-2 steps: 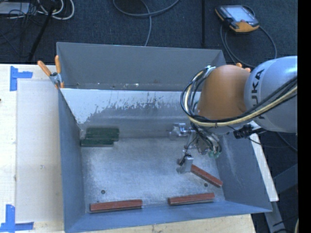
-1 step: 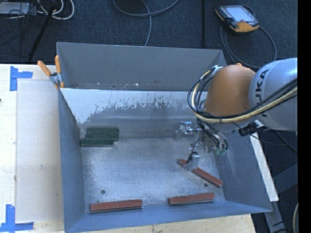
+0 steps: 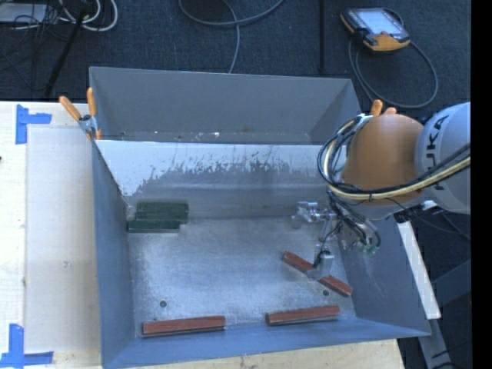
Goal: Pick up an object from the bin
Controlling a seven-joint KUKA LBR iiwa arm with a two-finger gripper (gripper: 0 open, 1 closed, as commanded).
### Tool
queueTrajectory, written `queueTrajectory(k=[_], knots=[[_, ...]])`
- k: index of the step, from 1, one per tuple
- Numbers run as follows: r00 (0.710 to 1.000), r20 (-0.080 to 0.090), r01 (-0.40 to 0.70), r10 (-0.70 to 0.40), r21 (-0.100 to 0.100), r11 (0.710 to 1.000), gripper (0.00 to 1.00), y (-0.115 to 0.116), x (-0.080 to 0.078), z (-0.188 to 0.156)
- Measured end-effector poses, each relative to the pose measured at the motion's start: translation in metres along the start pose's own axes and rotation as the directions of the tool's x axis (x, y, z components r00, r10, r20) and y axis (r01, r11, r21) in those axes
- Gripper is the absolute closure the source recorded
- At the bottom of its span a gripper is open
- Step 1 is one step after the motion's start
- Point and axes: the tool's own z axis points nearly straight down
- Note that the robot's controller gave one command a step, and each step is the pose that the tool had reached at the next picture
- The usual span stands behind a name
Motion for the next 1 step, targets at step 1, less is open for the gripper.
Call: queueTrajectory(k=[1], knots=[[0.998,0.0,0.066,-0.066,0.001,0.998,0.0,-0.0235,0.0058,0.0155]])
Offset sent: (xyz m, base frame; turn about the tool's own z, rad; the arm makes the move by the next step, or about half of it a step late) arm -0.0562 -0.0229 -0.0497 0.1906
